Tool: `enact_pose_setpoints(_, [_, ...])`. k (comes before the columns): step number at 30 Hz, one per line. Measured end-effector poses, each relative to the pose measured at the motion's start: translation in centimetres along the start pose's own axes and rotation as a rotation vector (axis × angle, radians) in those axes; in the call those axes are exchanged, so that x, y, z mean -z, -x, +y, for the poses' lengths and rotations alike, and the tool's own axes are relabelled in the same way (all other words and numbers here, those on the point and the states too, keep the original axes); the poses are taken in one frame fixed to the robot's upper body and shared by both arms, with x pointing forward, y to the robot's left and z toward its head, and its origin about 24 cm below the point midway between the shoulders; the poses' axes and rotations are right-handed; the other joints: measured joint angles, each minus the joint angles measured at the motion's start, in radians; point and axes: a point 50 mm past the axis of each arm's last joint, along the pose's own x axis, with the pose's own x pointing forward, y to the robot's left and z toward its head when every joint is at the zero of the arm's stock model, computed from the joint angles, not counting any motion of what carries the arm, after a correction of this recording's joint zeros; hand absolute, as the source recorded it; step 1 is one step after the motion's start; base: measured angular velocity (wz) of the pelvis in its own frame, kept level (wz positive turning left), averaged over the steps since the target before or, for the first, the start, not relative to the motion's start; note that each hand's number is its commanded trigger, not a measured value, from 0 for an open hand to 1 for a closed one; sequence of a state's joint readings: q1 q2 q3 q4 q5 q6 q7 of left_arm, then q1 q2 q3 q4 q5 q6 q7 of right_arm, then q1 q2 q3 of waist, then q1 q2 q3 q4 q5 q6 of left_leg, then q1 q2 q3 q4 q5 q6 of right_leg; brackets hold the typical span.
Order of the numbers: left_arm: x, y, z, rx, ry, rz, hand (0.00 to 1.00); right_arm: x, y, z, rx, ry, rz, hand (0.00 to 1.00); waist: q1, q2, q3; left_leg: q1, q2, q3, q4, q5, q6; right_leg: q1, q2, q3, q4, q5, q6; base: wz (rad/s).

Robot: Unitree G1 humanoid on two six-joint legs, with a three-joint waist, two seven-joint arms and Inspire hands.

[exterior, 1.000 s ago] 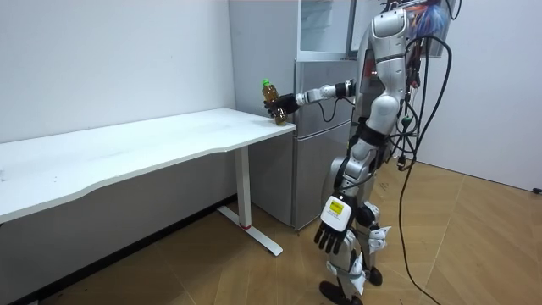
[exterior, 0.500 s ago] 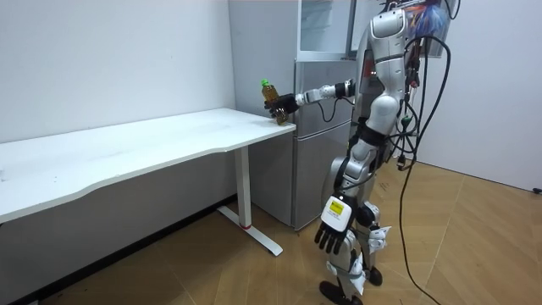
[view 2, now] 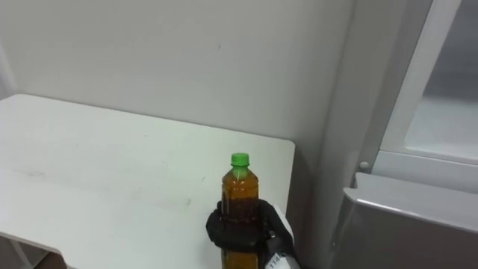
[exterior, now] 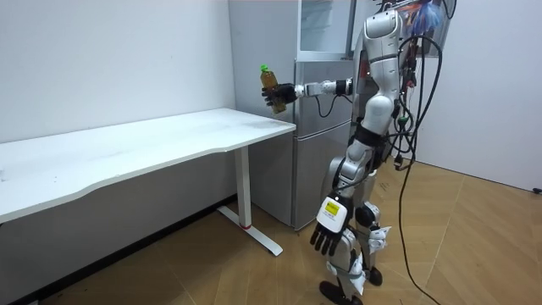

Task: Put the bottle in the upper fridge

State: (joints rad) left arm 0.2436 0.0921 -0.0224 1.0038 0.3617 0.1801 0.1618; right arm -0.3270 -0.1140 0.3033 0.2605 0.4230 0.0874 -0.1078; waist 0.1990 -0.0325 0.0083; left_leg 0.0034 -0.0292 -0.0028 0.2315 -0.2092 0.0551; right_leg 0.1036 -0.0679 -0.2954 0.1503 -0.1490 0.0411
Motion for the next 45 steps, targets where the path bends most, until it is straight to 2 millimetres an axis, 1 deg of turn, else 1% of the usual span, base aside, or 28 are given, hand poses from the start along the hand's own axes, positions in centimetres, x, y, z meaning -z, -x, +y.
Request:
enact_pose_setpoints(3, [0.2, 0.0, -0.1, 0.009, 0.005, 0.01, 0.0, -0.7, 0.1, 0.4, -0.034, 0.0, -0.028, 1.0, 0.0, 0.002, 0.0014, 0.001, 0.0, 0.001, -0.009, 0.0, 0.0, -0.002, 0.001, 0.0, 0.0, 0.0, 0.0, 0.0])
enact_pose_setpoints(8, [0.2, 0.0, -0.3, 0.036, 0.005, 0.005, 0.0, -2.1, 0.3, 1.2, -0.095, 0.0, -0.088, 1.0, 0.0, 0.002, 0.0007, 0.005, 0.0, 0.002, -0.009, 0.001, 0.001, -0.003, 0.001, 0.007, 0.0, 0.0, 0.0, 0.0])
enact_pose_setpoints(11, [0.0, 0.0, -0.3, 0.042, 0.006, -0.007, 0.0, -3.1, 0.6, 2.2, -0.15, 0.008, -0.134, 1.0, 0.0, 0.001, 0.0003, 0.008, 0.0, 0.003, -0.009, 0.001, 0.001, -0.003, 0.001, 0.01, 0.0, 0.0, 0.0, 0.0])
enact_pose_setpoints(12, [0.0, 0.0, -0.3, 0.043, 0.007, -0.01, 0.0, -3.4, 0.7, 2.4, -0.169, 0.012, -0.148, 1.0, -0.001, 0.0, -0.0001, 0.009, 0.0, 0.003, -0.009, 0.001, 0.001, -0.002, 0.001, 0.018, 0.0, 0.0, 0.0, 0.0])
enact_pose_setpoints(18, [-0.5, 0.0, -0.3, 0.039, 0.008, -0.021, 0.0, -4.5, 1.2, 3.4, -0.243, 0.067, -0.196, 1.0, 0.001, -0.005, -0.0034, 0.009, 0.0, 0.005, -0.009, 0.001, 0.001, -0.001, 0.001, 0.02, -0.001, 0.0, 0.0, 0.0])
enact_pose_setpoints(23, [0.2, -0.1, -0.2, 0.017, 0.002, 0.011, 0.0, -5.5, 2.3, 3.9, -0.288, 0.084, -0.254, 1.0, -0.003, -0.018, -0.0114, 0.01, 0.001, 0.002, -0.011, 0.001, 0.001, 0.003, 0.002, 0.02, -0.001, 0.0, 0.0, 0.0])
enact_pose_setpoints(29, [0.4, -0.1, -0.3, 0.016, -0.001, 0.017, 0.0, -6.9, 2.9, 4.5, -0.331, 0.12, -0.322, 1.0, -0.017, -0.021, -0.0093, 0.009, 0.0, 0.003, -0.012, 0.001, 0.001, 0.004, 0.001, 0.022, -0.001, 0.0, 0.0, 0.0])
enact_pose_setpoints(31, [0.5, -0.1, -0.3, 0.018, 0.011, 0.019, 0.0, -7.4, 3.2, 4.6, -0.352, 0.127, -0.343, 1.0, -0.027, -0.022, -0.0072, 0.008, 0.0, 0.004, -0.012, 0.001, 0.001, 0.003, 0.001, 0.025, 0.0, 0.0, 0.0, 0.0])
enact_pose_setpoints(36, [0.5, -0.2, -0.4, 0.024, 0.034, 0.023, 0.0, -8.4, 3.6, 4.5, -0.373, 0.133, -0.379, 1.0, -0.035, -0.022, -0.0055, 0.005, 0.0, 0.009, -0.009, 0.001, 0.001, -0.002, 0.002, 0.034, 0.0, 0.0, 0.0, -0.04])
enact_pose_setpoints(41, [0.9, -0.1, -0.4, 0.019, 0.035, 0.032, 0.0, -11.0, 5.0, 4.1, -0.368, 0.152, -0.484, 1.0, -0.039, -0.019, -0.0063, 0.011, 0.001, 0.017, -0.008, 0.001, 0.001, -0.002, 0.001, 0.033, 0.0, 0.0, 0.0, -0.04])
enact_pose_setpoints(42, [1.0, -0.1, -0.4, 0.014, 0.035, 0.037, 0.0, -11.7, 5.4, 4.0, -0.367, 0.162, -0.52, 1.0, -0.04, -0.02, -0.0073, 0.016, 0.001, 0.02, -0.009, 0.001, 0.001, -0.002, 0.001, 0.04, 0.0, 0.0, 0.0, -0.05])
enact_pose_setpoints(44, [1.4, -0.1, -0.3, 0.008, 0.053, 0.054, 0.0, -12.9, 6.2, 3.8, -0.367, 0.187, -0.578, 1.0, -0.05, -0.017, -0.0068, 0.026, 0.002, 0.024, -0.013, 0.001, 0.001, 0.007, 0.002, 0.048, 0.0, 0.0, 0.0, -0.02])
enact_pose_setpoints(45, [1.5, -0.1, -0.3, 0.008, 0.055, 0.057, 0.0, -13.1, 6.4, 3.8, -0.367, 0.188, -0.589, 1.0, -0.054, -0.018, -0.0071, 0.028, 0.002, 0.025, -0.016, 0.001, 0.001, 0.009, 0.002, 0.048, 0.0, 0.0, 0.0, -0.03])
